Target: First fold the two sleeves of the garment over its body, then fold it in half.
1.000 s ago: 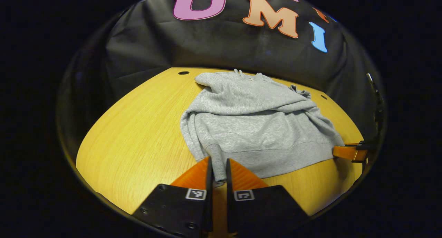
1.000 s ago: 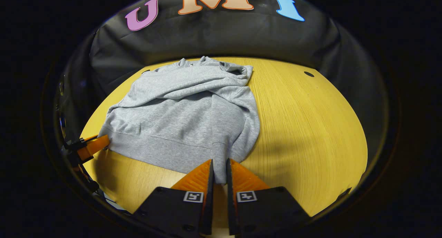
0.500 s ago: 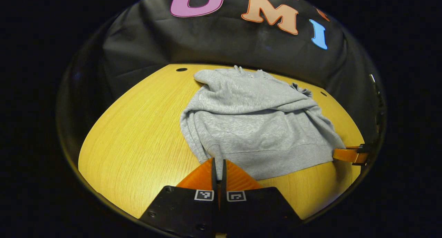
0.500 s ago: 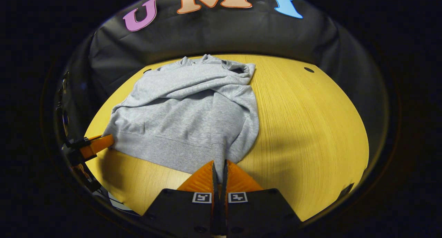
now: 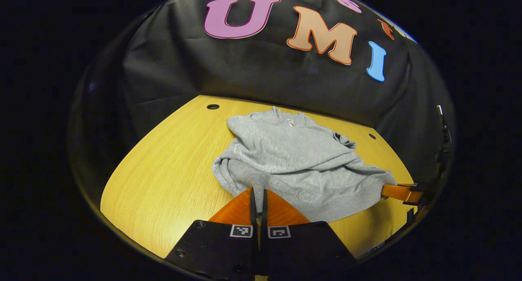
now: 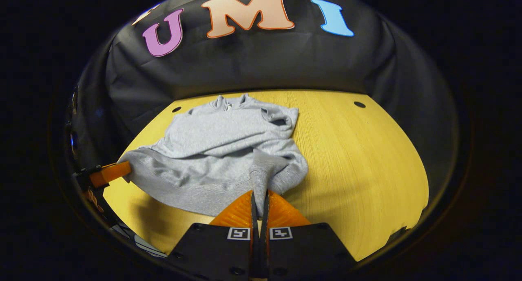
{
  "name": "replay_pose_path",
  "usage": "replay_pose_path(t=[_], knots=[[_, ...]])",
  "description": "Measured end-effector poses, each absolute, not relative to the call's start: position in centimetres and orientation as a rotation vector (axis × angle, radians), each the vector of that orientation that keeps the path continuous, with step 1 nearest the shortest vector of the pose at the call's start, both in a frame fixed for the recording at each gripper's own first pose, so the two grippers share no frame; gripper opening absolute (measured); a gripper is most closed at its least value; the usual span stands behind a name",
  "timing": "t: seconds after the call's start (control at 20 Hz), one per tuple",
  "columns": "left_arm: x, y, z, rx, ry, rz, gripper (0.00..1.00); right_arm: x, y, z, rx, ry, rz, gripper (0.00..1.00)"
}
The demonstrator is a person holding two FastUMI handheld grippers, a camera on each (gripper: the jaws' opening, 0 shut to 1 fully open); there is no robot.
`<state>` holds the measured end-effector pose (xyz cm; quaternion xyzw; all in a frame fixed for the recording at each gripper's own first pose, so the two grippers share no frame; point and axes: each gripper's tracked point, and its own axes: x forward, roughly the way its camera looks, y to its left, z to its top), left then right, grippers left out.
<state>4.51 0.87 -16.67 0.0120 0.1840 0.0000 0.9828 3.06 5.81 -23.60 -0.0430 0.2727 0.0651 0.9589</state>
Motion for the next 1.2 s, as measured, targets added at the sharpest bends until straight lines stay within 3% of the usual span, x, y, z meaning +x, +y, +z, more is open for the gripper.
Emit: replay_pose_path(t=[0.5, 1.05, 1.15, 1.2], knots=[[15.4, 0.4, -11.3, 0.058, 0.323, 0.001, 0.00, 12.9, 7.7, -19.0, -0.077, 0.539, 0.165, 0.03], [22.8, 2.4, -17.8, 0.066, 0.460, 0.049, 0.00, 18.9, 7.6, -24.6, -0.017, 0.672, 0.168, 0.03], [23.1, 2.5, -18.3, 0.073, 0.467, 0.055, 0.00, 19.4, 8.0, -24.9, 0.031, 0.685, 0.188, 0.06], [23.1, 2.5, -18.2, 0.083, 0.466, 0.055, 0.00, 19.6, 8.2, -24.7, 0.056, 0.676, 0.204, 0.12]])
